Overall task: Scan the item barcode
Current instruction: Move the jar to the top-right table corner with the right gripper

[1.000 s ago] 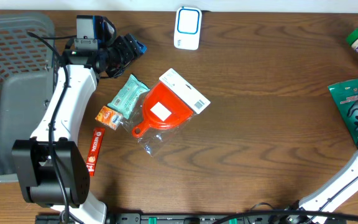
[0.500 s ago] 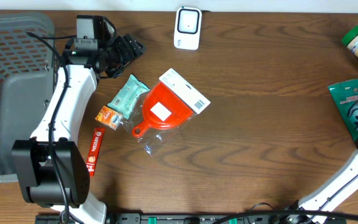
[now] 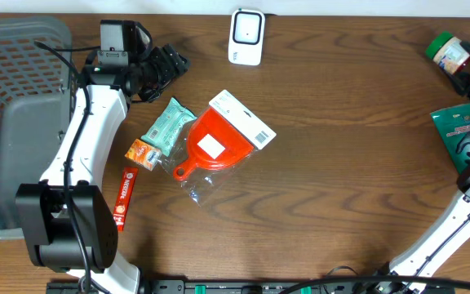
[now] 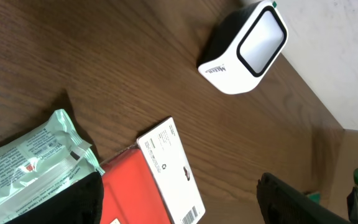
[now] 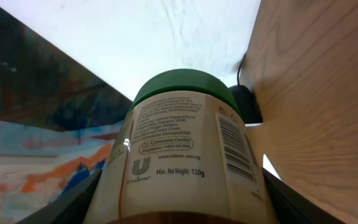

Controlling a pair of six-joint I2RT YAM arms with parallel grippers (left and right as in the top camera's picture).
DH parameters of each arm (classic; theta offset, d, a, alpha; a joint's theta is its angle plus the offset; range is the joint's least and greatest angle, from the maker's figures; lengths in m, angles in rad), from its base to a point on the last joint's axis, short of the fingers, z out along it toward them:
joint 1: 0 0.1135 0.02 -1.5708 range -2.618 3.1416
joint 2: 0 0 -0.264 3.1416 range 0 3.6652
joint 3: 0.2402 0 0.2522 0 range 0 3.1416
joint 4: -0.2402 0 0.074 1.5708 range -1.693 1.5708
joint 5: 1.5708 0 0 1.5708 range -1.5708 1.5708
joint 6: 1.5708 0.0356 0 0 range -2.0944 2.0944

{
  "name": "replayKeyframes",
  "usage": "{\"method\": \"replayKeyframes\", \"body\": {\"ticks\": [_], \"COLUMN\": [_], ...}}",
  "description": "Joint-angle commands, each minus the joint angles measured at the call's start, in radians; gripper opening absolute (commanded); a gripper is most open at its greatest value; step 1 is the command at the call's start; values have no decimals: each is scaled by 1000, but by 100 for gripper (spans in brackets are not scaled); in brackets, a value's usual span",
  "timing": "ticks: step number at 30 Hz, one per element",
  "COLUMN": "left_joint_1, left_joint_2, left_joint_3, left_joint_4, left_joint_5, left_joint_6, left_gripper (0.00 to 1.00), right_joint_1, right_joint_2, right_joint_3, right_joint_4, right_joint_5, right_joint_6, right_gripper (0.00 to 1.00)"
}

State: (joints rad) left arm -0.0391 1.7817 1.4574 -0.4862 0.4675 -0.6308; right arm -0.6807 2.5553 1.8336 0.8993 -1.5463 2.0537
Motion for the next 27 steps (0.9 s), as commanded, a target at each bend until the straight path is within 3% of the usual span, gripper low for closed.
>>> {"method": "replayKeyframes", "body": {"ticks": [1,8,17,24,27], "left_joint_1": [5,5,5,5,5], "left_joint_2": [-16,-16,-16,-16,-16], "left_joint_3": [16,16,16,16,16], "left_joint_4": [2,2,2,2,2], "left_joint_5": [-9,-10,-21,-35,-40], "left_joint_6": [10,10,10,10,10], "left_gripper": [78,78,78,78,78], "right_joint_1": [29,35,19,21,21], "right_joint_2": [-7,-6,-6,-6,-6], "right_joint_3": [14,14,14,14,14], "right_joint_4": [-12,-130,-639,-1106,-1220], "right_joint_5": [25,121,234,438,507], "right_joint_6": [-10,-84,-466,-827,-920], "right_gripper": [2,2,2,2,1]}}
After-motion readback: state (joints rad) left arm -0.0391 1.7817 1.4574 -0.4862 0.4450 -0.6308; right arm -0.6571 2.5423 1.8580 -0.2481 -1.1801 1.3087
